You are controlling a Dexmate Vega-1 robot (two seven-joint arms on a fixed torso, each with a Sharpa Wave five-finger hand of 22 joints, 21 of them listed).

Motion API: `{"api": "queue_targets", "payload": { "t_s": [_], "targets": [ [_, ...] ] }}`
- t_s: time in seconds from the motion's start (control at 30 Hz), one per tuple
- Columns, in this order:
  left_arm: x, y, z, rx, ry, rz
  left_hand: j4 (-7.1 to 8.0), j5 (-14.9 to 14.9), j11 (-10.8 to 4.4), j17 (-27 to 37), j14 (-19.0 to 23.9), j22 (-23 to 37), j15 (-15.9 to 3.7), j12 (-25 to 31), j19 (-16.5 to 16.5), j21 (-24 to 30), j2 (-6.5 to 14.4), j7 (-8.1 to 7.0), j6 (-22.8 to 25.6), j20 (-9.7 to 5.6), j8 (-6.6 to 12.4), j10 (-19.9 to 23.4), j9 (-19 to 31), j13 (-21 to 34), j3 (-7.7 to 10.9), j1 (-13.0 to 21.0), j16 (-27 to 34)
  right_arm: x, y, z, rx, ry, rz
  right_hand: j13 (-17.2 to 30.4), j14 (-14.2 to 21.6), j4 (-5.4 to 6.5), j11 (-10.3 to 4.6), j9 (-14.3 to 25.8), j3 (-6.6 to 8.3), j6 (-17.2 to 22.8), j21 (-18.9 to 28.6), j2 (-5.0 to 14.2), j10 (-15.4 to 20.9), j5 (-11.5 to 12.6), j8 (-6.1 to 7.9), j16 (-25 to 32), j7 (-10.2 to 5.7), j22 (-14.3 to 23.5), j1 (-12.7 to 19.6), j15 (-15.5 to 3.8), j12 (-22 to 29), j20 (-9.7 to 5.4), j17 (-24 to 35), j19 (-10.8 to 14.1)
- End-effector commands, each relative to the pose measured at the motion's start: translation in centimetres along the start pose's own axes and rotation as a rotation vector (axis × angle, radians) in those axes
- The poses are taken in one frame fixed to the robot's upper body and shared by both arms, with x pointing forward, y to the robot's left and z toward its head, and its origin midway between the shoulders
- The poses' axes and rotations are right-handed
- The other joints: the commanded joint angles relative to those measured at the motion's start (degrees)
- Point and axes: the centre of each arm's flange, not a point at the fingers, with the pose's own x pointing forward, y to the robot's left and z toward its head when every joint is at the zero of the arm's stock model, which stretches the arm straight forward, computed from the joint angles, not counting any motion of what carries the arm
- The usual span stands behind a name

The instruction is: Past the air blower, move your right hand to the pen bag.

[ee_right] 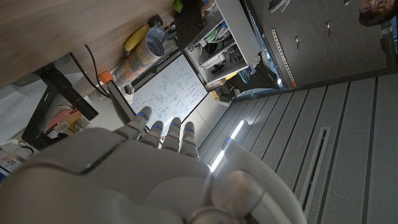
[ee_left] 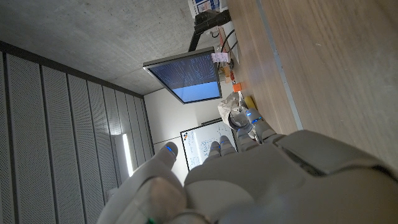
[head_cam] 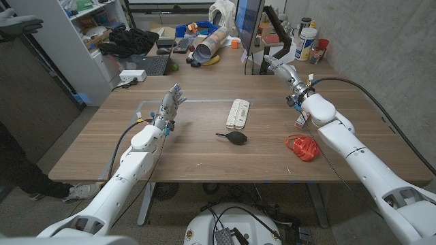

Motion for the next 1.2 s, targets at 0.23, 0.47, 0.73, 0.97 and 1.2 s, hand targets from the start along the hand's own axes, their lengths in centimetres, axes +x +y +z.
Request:
{"api": "queue_targets", "payload": {
  "t_s": [0.23, 0.47, 0.73, 0.97, 1.2],
  "targets": [
    [0.1, 0.2, -0.2, 0.000, 0.006, -0.001, 0.04, 0.37, 0.26, 0.16, -0.28, 0.16, -2.24, 0.42, -1.71, -0.39, 3.22, 0.27, -0.42, -3.84, 0.32, 0.00, 0.23, 0.31, 0.08, 0.08, 0.21, 0.6, 0.4, 1.7, -0.143, -0.032, 0.047, 0.28, 0.49, -0.28, -0.13, 0.25, 0.53, 1.07, -0.23, 3.47, 0.90, -0.27, 0.44, 0.36, -0.14, 0.16, 0.75, -1.46, 0.23, -4.06, 0.01, 0.51],
    [0.1, 0.3, -0.2, -0.001, 0.004, 0.000, 0.05, 0.37, 0.23, 0.16, -0.27, 0.18, -2.23, 0.41, -1.66, -0.47, 3.23, 0.28, -0.32, -3.86, 0.33, 0.02, 0.24, 0.31, 0.06, 0.07, 0.21, 0.9, 0.8, 2.6, -0.197, -0.055, 0.067, 0.27, 0.68, -0.32, -0.06, 0.25, 0.61, 1.41, -0.27, 3.50, 1.13, -0.32, 0.48, 0.37, -0.27, 0.15, 0.88, -1.55, 0.25, -4.13, 0.00, 0.68],
    [0.0, 0.5, -0.2, -0.001, 0.002, 0.001, 0.05, 0.38, 0.26, 0.16, -0.25, 0.19, -2.19, 0.39, -1.64, -0.56, 3.24, 0.26, -0.22, -3.83, 0.35, 0.00, 0.24, 0.31, 0.05, 0.07, 0.20, 1.1, 1.2, 3.4, -0.261, -0.072, 0.088, 0.27, 0.83, -0.36, -0.12, 0.25, 0.69, 1.63, -0.33, 3.52, 1.33, -0.36, 0.46, 0.36, -0.36, 0.15, 1.01, -1.60, 0.26, -4.14, 0.00, 0.84],
    [0.0, 0.6, -0.2, -0.002, 0.002, 0.002, 0.04, 0.38, 0.30, 0.16, -0.19, 0.20, -2.19, 0.41, -1.57, -0.66, 3.25, 0.25, -0.11, -3.81, 0.36, 0.09, 0.25, 0.31, 0.04, 0.07, 0.21, 1.3, 1.7, 4.2, -0.312, -0.086, 0.108, 0.27, 1.02, -0.39, -0.30, 0.26, 0.77, 1.83, -0.40, 3.55, 1.56, -0.39, 0.42, 0.37, -0.46, 0.15, 1.15, -1.74, 0.26, -4.23, 0.01, 0.98],
    [0.0, 0.8, -0.3, -0.004, 0.001, 0.003, 0.05, 0.39, 0.22, 0.16, -0.17, 0.21, -2.18, 0.41, -1.54, -0.77, 3.26, 0.21, -0.08, -3.79, 0.34, 0.13, 0.26, 0.30, 0.03, 0.08, 0.21, 1.6, 2.1, 5.0, -0.347, -0.104, 0.128, 0.27, 1.17, -0.41, -0.28, 0.26, 0.82, 2.04, -0.45, 3.54, 1.68, -0.43, 0.40, 0.37, -0.56, 0.14, 1.25, -1.85, 0.23, -4.28, 0.02, 1.15]
  ]
}}
